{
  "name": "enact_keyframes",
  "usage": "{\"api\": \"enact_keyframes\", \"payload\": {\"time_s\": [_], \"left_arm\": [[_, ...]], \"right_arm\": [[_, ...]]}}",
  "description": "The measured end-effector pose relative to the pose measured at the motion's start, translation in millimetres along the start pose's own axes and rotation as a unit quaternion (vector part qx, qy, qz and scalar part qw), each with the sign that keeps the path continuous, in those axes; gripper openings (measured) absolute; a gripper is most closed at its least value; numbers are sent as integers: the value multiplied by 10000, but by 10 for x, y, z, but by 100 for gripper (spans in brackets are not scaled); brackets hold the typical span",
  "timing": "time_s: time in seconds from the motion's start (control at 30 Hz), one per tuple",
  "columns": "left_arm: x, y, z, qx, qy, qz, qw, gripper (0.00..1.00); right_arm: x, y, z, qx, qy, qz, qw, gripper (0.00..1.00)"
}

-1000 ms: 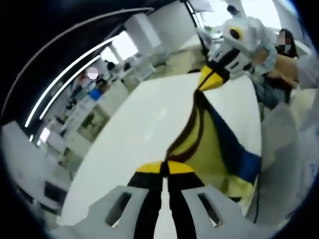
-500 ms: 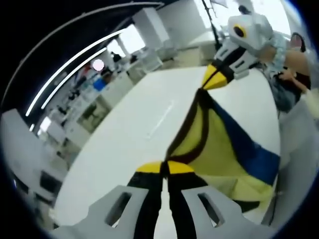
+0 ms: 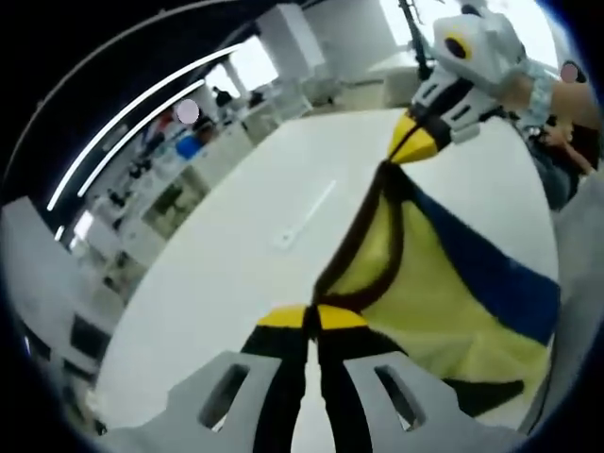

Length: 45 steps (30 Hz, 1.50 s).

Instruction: Fold the garment on the visible template until the final outline fits inside the template.

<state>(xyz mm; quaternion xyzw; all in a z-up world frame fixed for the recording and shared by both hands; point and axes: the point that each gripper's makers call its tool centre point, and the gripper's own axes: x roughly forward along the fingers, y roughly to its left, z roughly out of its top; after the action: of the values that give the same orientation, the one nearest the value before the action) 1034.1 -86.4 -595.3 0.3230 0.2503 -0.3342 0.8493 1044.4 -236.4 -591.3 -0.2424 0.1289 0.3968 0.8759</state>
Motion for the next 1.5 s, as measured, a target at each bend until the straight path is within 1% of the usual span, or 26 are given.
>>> {"api": "enact_keyframes", "payload": {"time_s": [0.03, 0.1, 0.17, 0.23, 0.27, 0.37, 0.4, 0.43, 0.57, 0.67, 0.73, 0.83, 0.93, 1.03, 1.2, 1.3, 1.4, 1.5], "left_arm": [[52, 20, -15, -3, 6, -4, 10000, 0], [89, -1, -43, 7, 36, -12, 10000, 0], [202, 52, -65, 36, 63, -13, 10000, 0], [254, 37, -106, 28, 78, -10, 10000, 0], [328, 60, -118, 15, 90, -14, 10000, 0], [466, 80, -175, -15, 132, -20, 9999, 0], [498, 83, -195, -43, 140, -21, 9999, 0], [523, 47, -228, -160, 139, -54, 9998, 0], [671, 59, -320, -321, 142, -48, 9994, 0], [743, 57, -357, -332, 164, -47, 9993, 0], [846, 78, -403, -321, 218, -65, 9992, 0], [947, 74, -464, -331, 262, -64, 9991, 0], [1102, 81, -557, -355, 376, -85, 9986, 0], [1184, 57, -608, -354, 419, -84, 9985, 0], [1279, 29, -668, -290, 474, -101, 9984, 0], [1350, 36, -711, -383, 497, -119, 9980, 0], [1408, 19, -775, -438, 560, -137, 9974, 0], [1447, 8, -784, -414, 579, -152, 9973, 0]], "right_arm": [[46, -17, -26, 16, 23, -12, 10000, 1], [112, -40, -71, 62, 64, -19, 10000, 1], [210, -72, -145, 141, 119, -28, 9998, 1], [275, -94, -205, 174, 165, -47, 9997, 1], [324, -103, -257, 167, 212, -55, 9996, 1], [426, -129, -328, 256, 285, -54, 9992, 1], [454, -136, -345, 278, 296, -52, 9992, 1], [494, -144, -384, 293, 329, -63, 9990, 1], [639, -161, -547, 350, 454, -55, 9983, 1], [730, -164, -644, 560, 509, -30, 9971, 1], [791, -193, -693, 586, 545, -45, 9968, 1], [845, -163, -756, 529, 627, -57, 9966, 1], [924, -149, -848, 528, 717, -43, 9960, 1], [984, -164, -937, 522, 800, -64, 9954, 1], [1052, -156, -1043, 526, 922, -74, 9943, 1], [1088, -137, -1109, 509, 968, -53, 9940, 1], [1151, -148, -1172, 611, 1000, -45, 9931, 1], [1188, -116, -1223, 524, 1065, -29, 9929, 1]]}}
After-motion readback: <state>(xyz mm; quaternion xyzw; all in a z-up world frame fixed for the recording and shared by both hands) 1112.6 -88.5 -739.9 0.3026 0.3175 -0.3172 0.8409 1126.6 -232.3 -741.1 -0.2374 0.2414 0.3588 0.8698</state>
